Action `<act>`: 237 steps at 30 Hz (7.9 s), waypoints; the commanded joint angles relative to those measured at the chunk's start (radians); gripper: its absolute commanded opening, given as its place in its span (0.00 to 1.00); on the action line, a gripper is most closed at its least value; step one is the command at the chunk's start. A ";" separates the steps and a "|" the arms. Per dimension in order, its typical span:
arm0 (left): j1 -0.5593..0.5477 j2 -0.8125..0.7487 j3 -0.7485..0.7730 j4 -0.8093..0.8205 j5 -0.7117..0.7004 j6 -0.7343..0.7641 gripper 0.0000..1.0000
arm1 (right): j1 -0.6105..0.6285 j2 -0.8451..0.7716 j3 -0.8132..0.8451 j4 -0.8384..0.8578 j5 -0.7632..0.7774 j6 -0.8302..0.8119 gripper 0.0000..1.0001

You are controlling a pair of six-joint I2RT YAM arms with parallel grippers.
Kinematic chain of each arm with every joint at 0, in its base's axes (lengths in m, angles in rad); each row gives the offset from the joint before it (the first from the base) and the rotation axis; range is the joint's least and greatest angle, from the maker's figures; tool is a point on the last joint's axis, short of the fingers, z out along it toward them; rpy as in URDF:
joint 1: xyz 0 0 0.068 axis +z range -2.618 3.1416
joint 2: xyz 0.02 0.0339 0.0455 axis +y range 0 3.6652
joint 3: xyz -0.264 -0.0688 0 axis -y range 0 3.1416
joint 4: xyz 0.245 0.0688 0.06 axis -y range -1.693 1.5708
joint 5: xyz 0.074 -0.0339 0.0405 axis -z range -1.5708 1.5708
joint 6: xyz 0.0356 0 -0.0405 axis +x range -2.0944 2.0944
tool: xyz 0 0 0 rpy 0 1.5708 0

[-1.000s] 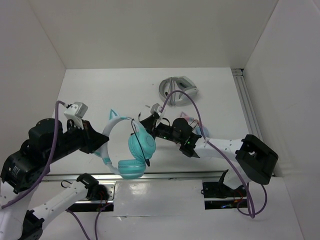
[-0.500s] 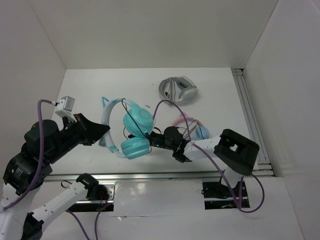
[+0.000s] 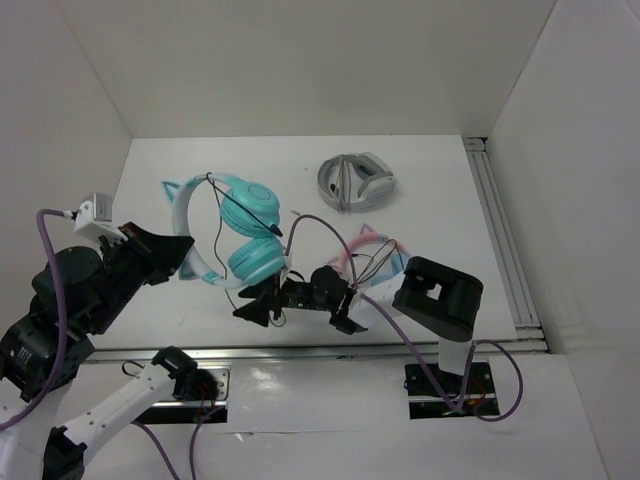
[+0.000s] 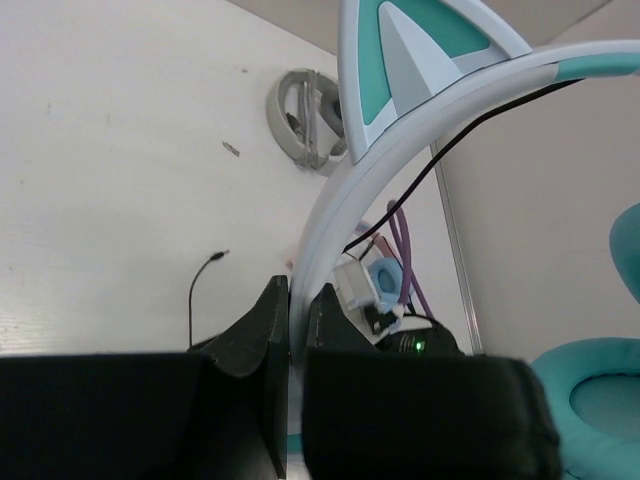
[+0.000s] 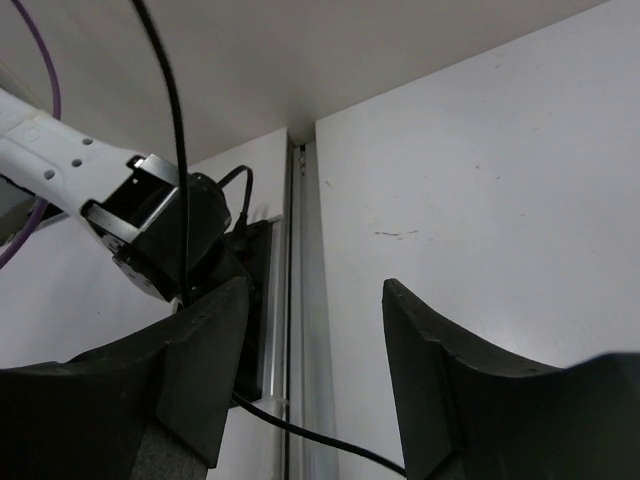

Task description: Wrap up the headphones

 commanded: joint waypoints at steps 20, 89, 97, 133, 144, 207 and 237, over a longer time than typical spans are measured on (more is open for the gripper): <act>-0.003 0.151 0.073 0.102 -0.224 -0.005 0.00 | 0.093 0.007 -0.009 0.149 0.142 0.003 0.55; -0.003 0.261 0.204 0.017 -0.516 0.089 0.00 | 0.556 -0.005 0.052 -0.224 0.865 -0.226 0.00; -0.003 0.248 -0.004 0.027 -0.608 0.025 0.00 | 0.693 -0.169 0.217 -0.574 1.032 -0.394 0.00; -0.003 -0.016 -0.226 -0.067 -0.197 0.377 0.00 | 0.543 -0.269 0.832 -1.120 1.457 -1.092 0.00; -0.003 -0.028 -0.113 -0.150 0.021 0.463 0.00 | 0.386 -0.309 0.864 -1.212 1.407 -1.048 0.04; -0.003 0.143 0.354 -0.030 0.049 0.279 0.00 | -0.099 -0.241 0.335 -0.733 0.381 -0.311 0.03; -0.003 0.113 0.321 0.059 -0.125 0.218 0.00 | 0.049 0.065 0.290 -0.424 0.206 -0.211 0.14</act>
